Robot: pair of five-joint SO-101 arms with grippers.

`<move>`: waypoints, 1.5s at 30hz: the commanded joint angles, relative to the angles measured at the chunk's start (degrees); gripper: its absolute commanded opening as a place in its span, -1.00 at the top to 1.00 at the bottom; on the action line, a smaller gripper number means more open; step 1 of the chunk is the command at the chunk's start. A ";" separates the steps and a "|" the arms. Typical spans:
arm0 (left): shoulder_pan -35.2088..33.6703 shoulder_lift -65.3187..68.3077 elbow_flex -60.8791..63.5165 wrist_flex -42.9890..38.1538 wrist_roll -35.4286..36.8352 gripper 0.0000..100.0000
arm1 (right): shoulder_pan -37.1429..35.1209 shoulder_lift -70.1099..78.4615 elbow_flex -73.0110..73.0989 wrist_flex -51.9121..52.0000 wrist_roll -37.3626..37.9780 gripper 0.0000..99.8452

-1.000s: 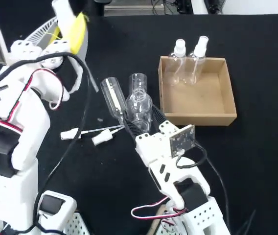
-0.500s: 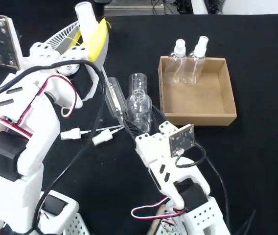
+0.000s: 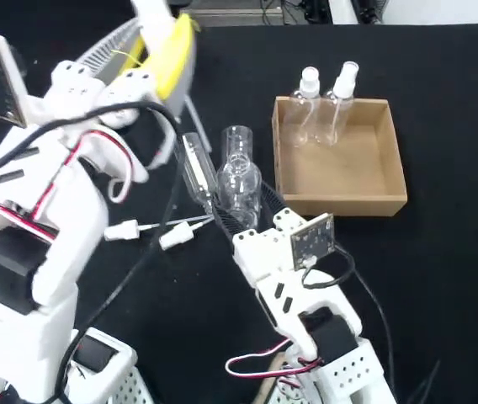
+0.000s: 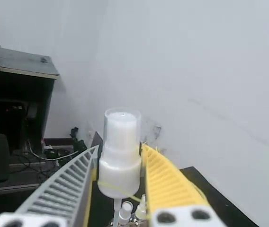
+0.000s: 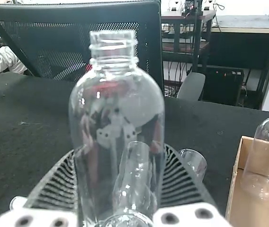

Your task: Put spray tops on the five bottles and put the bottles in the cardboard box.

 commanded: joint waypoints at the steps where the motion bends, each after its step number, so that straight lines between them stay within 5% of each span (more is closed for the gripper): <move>1: 4.00 -0.35 1.01 -2.37 0.35 0.93 | -0.62 -5.67 -0.40 0.09 0.00 0.98; 11: 6.46 -1.05 12.26 -15.74 -0.88 0.93 | -0.62 -5.58 -0.40 0.18 0.00 0.98; 17: 6.46 -1.14 13.05 -15.56 -8.70 0.93 | -0.62 -5.58 -0.40 0.18 0.00 0.98; 26: 6.99 -3.16 11.74 -15.30 -8.53 0.93 | -0.62 -5.58 -0.40 0.18 0.00 0.98; 34: 7.08 -2.99 11.74 -6.68 -8.53 0.93 | -0.62 -5.58 -0.40 0.18 0.00 0.98; 45: 8.31 -3.60 20.18 -10.29 -8.53 0.93 | -0.62 -5.58 -0.40 0.18 0.00 0.98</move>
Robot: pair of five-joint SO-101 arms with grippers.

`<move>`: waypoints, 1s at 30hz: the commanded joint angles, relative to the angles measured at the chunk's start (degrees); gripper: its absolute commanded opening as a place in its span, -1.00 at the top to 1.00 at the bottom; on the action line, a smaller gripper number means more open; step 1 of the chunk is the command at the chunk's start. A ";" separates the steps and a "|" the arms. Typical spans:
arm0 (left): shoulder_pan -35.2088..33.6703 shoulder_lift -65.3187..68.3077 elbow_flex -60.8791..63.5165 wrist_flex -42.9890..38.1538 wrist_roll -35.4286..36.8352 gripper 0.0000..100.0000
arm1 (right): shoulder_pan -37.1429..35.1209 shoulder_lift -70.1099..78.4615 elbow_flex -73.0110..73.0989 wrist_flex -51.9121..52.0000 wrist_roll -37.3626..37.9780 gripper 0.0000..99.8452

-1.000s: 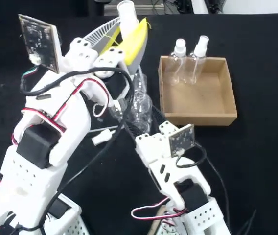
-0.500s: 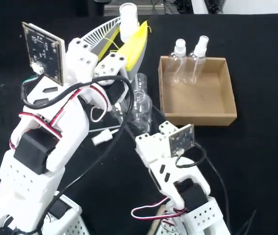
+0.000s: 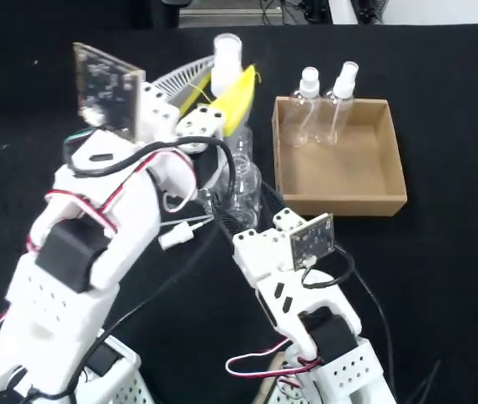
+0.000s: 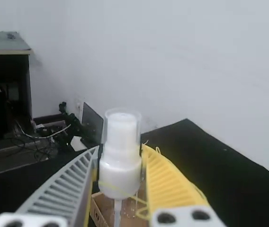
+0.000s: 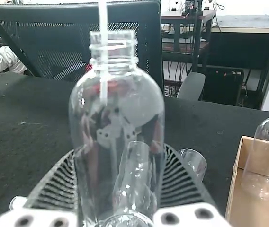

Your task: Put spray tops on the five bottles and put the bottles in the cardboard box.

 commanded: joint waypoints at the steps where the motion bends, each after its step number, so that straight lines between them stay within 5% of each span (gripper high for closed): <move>1: 3.21 -1.32 1.19 -0.62 -0.70 0.93 | -0.62 -5.58 -0.40 0.18 0.00 0.98; 7: 7.43 -1.41 1.19 7.12 -0.79 0.85 | -0.62 -5.58 -0.40 0.18 0.00 0.98; 13: 0.84 -1.49 1.10 10.11 -0.62 0.54 | -0.62 -5.58 -0.40 0.18 0.00 0.98; 23: -2.95 -11.96 1.71 10.20 -1.14 0.58 | -0.62 -5.41 -0.40 0.18 0.00 0.98; 30: -20.09 -16.35 11.47 12.84 -1.14 0.58 | -0.09 -5.67 -0.92 4.13 0.09 0.98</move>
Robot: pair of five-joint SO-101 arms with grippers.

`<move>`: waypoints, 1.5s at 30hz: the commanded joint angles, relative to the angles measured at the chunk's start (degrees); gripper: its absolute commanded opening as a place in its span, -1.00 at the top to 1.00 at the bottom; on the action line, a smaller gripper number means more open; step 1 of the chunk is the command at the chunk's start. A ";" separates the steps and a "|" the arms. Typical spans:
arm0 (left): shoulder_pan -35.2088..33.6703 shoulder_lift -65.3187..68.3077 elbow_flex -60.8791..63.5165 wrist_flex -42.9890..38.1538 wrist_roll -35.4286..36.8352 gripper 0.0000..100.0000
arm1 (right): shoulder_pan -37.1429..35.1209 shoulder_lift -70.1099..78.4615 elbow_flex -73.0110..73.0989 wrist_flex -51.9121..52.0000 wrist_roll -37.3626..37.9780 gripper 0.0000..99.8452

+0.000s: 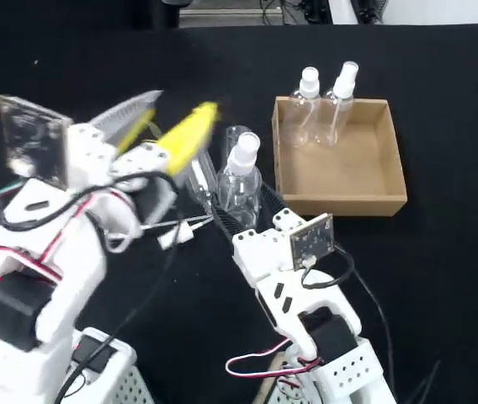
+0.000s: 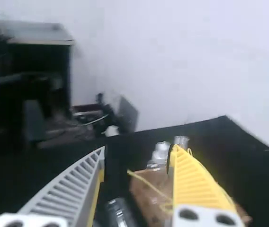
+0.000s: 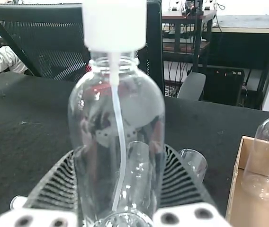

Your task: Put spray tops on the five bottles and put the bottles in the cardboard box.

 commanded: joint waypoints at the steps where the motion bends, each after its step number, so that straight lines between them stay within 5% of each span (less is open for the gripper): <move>1: -10.68 -0.97 7.16 0.44 -0.97 0.58 | 0.79 -5.67 -2.15 6.15 0.18 0.98; 8: -22.99 -1.05 27.38 -4.57 -0.62 0.58 | 3.60 -5.05 -19.65 21.71 7.47 0.98; 15: -23.08 -1.05 47.96 -22.95 -0.53 0.58 | 13.36 -1.71 -30.64 24.53 10.81 0.98; 21: -21.23 -1.05 57.71 -33.58 -0.53 0.58 | 15.38 18.59 -44.62 29.27 10.81 0.98; 27: -20.79 -1.05 61.85 -38.33 -0.53 0.58 | 35.43 27.30 -48.22 29.36 11.34 0.98; 34: -18.86 -1.05 62.29 -38.95 -0.62 0.58 | 59.43 35.56 -33.36 9.41 11.43 0.98; 45: -18.77 -1.05 67.38 -38.95 -0.53 0.58 | 71.03 60.26 -19.91 -37.01 11.43 0.98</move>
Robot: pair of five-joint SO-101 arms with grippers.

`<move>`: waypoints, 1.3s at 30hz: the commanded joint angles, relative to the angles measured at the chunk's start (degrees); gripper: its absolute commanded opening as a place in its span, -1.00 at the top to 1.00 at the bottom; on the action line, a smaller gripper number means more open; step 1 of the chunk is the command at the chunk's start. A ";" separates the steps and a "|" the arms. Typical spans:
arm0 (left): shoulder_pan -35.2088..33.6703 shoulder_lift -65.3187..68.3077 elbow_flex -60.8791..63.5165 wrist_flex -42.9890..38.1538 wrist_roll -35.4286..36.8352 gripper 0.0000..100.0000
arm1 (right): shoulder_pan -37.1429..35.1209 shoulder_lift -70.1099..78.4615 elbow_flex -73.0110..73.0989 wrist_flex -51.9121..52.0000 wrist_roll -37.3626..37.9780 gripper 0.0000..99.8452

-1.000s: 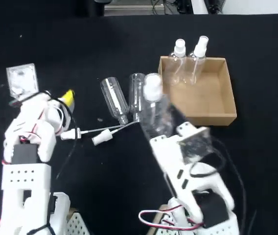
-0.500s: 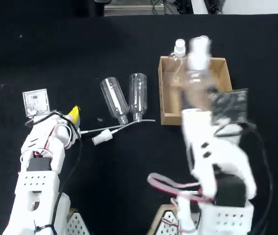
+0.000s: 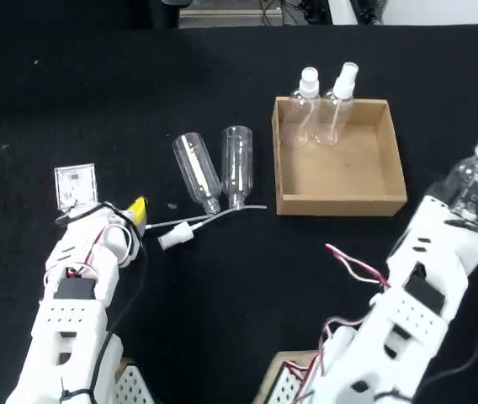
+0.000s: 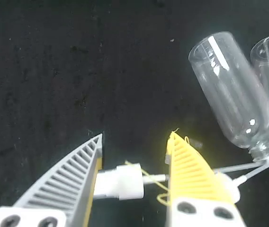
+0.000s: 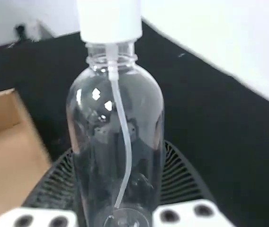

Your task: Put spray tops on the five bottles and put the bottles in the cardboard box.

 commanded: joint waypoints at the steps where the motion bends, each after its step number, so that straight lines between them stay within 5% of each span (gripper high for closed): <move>1: 1.19 -0.88 -0.66 -1.14 -0.53 0.58 | 3.16 9.36 -1.63 -14.33 0.70 0.98; 18: 1.19 -0.88 -0.48 -1.14 -0.53 0.58 | 9.14 59.82 -21.49 -52.04 0.00 0.98; 23: 1.19 -0.88 -0.40 -1.14 -0.53 0.58 | 10.37 70.99 -27.12 -61.19 -6.24 0.98; 39: 1.27 -0.79 -0.40 -1.14 -0.53 0.58 | 11.69 85.23 -38.46 -64.97 -6.24 0.98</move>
